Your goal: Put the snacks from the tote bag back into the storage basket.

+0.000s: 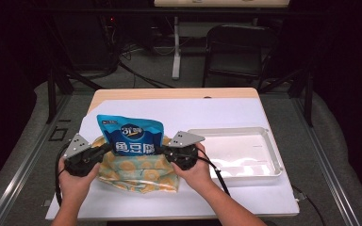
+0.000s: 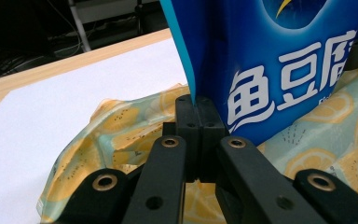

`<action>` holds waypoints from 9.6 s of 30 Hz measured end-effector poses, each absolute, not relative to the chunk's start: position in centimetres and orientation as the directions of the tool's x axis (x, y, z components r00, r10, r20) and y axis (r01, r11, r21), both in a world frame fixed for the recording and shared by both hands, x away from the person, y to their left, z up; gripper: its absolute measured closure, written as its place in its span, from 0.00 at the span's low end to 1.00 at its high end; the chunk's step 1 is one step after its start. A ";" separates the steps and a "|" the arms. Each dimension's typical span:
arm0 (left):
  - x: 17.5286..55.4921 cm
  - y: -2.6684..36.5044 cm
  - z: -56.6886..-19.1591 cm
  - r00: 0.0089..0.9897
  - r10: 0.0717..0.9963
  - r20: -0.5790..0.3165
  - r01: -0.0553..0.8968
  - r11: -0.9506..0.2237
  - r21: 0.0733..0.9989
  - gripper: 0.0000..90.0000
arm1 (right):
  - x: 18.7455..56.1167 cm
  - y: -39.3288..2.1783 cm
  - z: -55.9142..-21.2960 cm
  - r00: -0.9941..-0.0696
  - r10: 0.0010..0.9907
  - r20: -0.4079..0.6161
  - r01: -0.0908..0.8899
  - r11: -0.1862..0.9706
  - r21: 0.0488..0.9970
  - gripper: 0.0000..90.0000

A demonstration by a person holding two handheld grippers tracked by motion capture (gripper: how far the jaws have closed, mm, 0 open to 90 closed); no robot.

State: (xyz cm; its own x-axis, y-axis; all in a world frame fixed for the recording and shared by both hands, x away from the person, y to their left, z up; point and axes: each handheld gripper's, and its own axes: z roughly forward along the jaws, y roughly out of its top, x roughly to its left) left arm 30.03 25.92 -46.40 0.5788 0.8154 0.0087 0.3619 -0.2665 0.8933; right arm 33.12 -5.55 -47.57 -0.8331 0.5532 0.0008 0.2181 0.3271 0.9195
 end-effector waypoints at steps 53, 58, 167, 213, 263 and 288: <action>29.4 26.2 -41.1 0.561 0.826 0.044 0.277 -0.238 0.931 1.00 | 33.3 -5.6 -42.4 -0.844 0.536 -0.021 0.150 0.274 0.950 1.00; 29.3 26.3 -40.1 0.560 0.827 0.056 0.265 -0.243 0.933 1.00 | 33.2 -5.6 -41.6 -0.843 0.538 -0.025 0.141 0.265 0.954 1.00; 34.2 12.5 -36.8 0.768 0.638 0.060 0.157 -0.278 0.948 1.00 | 30.5 -19.3 -38.4 -0.638 0.770 -0.012 0.165 0.152 0.975 1.00; 35.2 6.3 -39.5 0.793 0.607 0.038 0.181 -0.296 0.938 1.00 | 30.0 -24.3 -41.1 -0.521 0.854 -0.013 0.185 0.127 0.975 1.00; 37.3 3.5 -44.6 0.785 0.619 0.018 0.267 -0.364 0.892 1.00 | 32.8 -25.7 -45.9 -0.465 0.885 0.012 0.291 0.139 0.947 1.00; 36.7 3.6 -45.6 0.797 0.604 -0.004 0.281 -0.365 0.888 1.00 | 32.9 -26.3 -47.4 -0.483 0.874 0.051 0.325 0.125 0.937 0.99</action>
State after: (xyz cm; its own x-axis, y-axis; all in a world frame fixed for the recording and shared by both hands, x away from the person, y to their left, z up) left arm 36.74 3.60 -45.58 0.7973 0.6035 -0.0036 0.2805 -0.3654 0.8876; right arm 32.89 -26.31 -47.35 -0.4830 0.8741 0.0508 0.3252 0.1252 0.9373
